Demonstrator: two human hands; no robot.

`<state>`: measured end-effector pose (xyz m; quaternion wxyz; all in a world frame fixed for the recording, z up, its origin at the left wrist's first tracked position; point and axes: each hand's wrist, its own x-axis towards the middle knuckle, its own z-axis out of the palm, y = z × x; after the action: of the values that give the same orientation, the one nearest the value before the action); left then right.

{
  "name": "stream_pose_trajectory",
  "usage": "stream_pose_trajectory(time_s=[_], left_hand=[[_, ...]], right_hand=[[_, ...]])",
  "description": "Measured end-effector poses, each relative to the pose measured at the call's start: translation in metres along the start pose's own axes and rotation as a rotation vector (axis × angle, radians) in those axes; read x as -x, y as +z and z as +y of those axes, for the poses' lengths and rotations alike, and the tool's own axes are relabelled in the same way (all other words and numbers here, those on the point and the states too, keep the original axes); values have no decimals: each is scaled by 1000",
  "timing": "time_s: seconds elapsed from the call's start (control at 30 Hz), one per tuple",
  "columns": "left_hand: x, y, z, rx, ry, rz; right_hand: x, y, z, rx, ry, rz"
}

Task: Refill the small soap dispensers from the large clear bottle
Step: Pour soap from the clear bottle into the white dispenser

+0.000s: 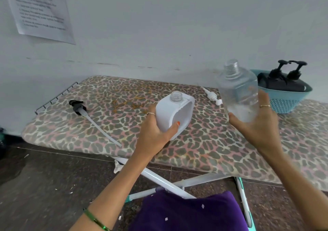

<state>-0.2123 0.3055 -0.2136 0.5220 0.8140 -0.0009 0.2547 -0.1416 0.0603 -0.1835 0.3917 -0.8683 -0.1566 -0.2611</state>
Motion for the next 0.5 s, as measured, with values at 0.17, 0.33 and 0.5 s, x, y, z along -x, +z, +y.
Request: stream_pose_trajectory(time_s=[0.17,0.33,0.5], left_hand=[[-1,0,-3,-17,18,6],[-2,-1,-2,-46,54,5],[-1,1,1,-81,61,24]], right_hand=[[-24,-13,-11,245,-150,-122],[-37,-20,-20,402,-290,-187],[-43,-19,-19,533,-406,-206]])
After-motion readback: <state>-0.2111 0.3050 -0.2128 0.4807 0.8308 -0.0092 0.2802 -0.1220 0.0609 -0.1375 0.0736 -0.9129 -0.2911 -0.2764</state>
